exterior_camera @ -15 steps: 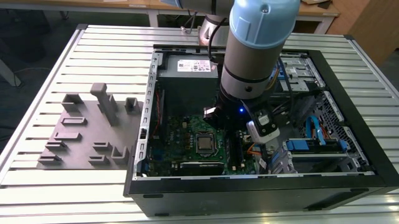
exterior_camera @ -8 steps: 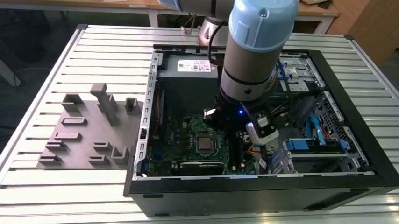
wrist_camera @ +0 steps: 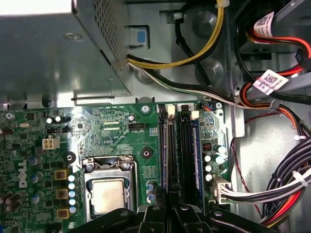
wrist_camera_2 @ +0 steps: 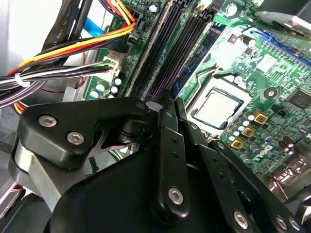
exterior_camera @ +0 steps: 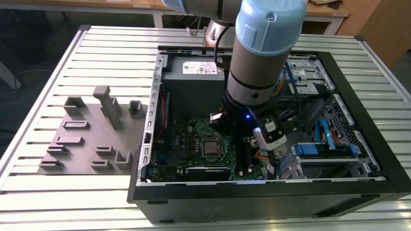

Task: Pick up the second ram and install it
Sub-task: 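Insert the second ram into the second slot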

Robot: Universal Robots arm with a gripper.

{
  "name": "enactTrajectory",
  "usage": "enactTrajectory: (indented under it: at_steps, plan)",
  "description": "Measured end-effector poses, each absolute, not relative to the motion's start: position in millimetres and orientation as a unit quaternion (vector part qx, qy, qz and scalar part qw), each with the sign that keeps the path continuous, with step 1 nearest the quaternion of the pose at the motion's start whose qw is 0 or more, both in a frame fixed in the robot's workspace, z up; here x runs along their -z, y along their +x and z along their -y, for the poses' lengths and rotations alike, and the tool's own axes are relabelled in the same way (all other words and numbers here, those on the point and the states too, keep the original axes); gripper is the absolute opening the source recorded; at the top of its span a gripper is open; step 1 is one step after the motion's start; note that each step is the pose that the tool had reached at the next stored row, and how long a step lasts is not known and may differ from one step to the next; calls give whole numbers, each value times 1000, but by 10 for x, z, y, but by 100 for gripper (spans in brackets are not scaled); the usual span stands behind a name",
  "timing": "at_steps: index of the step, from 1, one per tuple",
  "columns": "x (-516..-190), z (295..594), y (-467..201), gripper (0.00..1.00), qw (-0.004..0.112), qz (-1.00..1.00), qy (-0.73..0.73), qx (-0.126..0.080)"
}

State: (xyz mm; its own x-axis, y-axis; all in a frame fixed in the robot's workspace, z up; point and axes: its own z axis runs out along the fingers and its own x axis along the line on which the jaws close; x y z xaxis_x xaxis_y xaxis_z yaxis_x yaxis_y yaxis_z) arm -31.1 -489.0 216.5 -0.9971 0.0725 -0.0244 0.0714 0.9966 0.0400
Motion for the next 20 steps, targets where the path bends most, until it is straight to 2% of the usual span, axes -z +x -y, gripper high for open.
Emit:
enactTrajectory:
  at_steps: [10, 20]
  plan:
    - [-2168, 4876, -271, 14, 13, -999, 36, -11]
    - [-2202, 4874, -281, 14, 14, -999, 26, -11]
